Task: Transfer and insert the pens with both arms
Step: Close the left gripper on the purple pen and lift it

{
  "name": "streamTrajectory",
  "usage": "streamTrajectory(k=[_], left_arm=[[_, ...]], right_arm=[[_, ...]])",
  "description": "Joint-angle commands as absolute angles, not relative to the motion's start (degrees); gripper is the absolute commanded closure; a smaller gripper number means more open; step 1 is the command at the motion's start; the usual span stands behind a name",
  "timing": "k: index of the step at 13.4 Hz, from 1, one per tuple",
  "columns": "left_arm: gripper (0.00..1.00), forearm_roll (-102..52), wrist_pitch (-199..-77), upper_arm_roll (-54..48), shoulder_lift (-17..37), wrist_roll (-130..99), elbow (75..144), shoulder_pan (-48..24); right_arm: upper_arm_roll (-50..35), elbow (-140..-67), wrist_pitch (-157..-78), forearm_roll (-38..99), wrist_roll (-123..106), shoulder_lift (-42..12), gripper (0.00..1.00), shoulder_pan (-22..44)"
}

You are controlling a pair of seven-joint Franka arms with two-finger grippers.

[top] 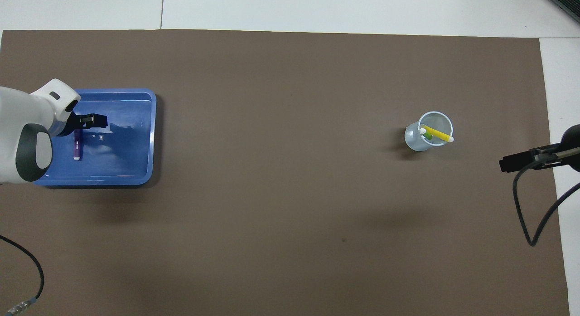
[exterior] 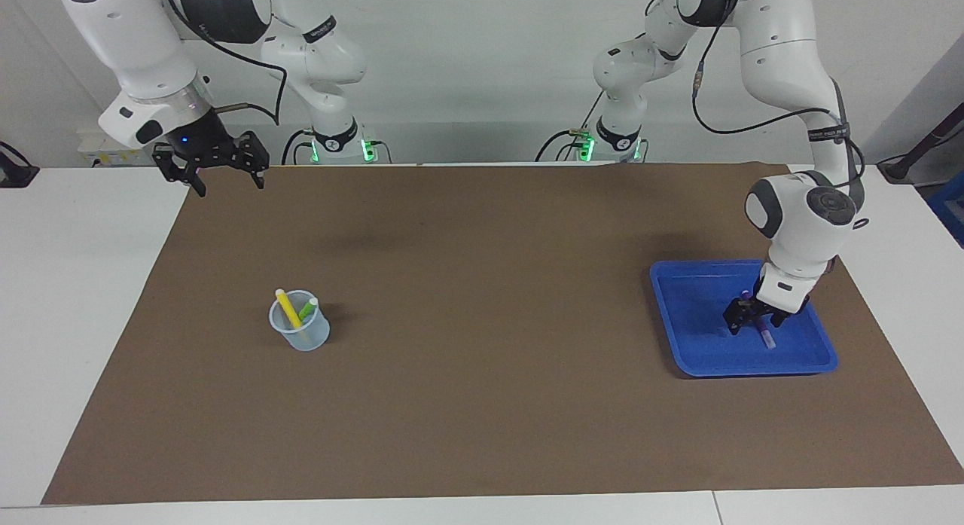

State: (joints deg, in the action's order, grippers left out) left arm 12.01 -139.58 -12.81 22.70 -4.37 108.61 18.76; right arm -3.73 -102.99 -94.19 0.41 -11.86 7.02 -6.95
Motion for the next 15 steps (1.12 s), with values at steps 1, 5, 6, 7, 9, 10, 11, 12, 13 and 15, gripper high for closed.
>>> streamTrajectory(k=[1,5,6,7,9,10,11,12,13,15], left_arm=[[0.00,11.51,-138.43,-11.95,22.59,-2.65,108.46,18.98],[0.00,11.51,-139.04,-11.95,22.24,0.70,110.12,20.75],[0.09,11.51,-139.04,-11.87,22.15,0.70,110.39,20.57],[0.15,11.51,-139.04,-11.87,22.06,0.96,110.91,21.09],[0.26,11.51,-138.69,-11.87,21.80,0.88,111.70,21.27],[0.29,11.51,-138.60,-11.87,21.54,0.79,112.06,21.01],[0.35,11.51,-138.26,-11.87,21.53,0.79,112.06,21.27],[0.45,11.51,-138.08,-11.87,21.53,0.79,111.97,21.18],[0.52,11.51,-137.99,-11.87,21.53,0.62,111.89,20.92],[0.60,11.51,-137.12,-11.87,21.45,0.44,111.97,20.57]], right_arm=[[-3.96,-104.85,-95.62,-0.70,-10.63,8.53,0.00,-7.03],[-3.96,-104.85,-95.62,-0.62,-10.63,8.53,0.00,-7.03],[-3.96,-104.85,-95.62,-0.62,-10.63,8.53,0.00,-7.03],[-3.96,-104.85,-95.54,-0.62,-10.63,8.53,0.00,-7.03],[-3.96,-104.94,-95.71,-0.62,-10.63,8.53,0.00,-7.21],[-3.96,-104.94,-95.71,-0.62,-10.63,8.53,0.00,-7.21],[-4.04,-104.94,-95.71,-0.62,-10.63,8.53,0.00,-7.03],[-3.96,-104.94,-95.63,-0.62,-10.63,8.53,0.00,-6.94],[-3.96,-104.94,-95.63,-0.70,-10.72,8.53,0.00,-6.94],[-3.96,-104.94,-95.54,-0.62,-11.07,8.53,0.00,-7.03]])
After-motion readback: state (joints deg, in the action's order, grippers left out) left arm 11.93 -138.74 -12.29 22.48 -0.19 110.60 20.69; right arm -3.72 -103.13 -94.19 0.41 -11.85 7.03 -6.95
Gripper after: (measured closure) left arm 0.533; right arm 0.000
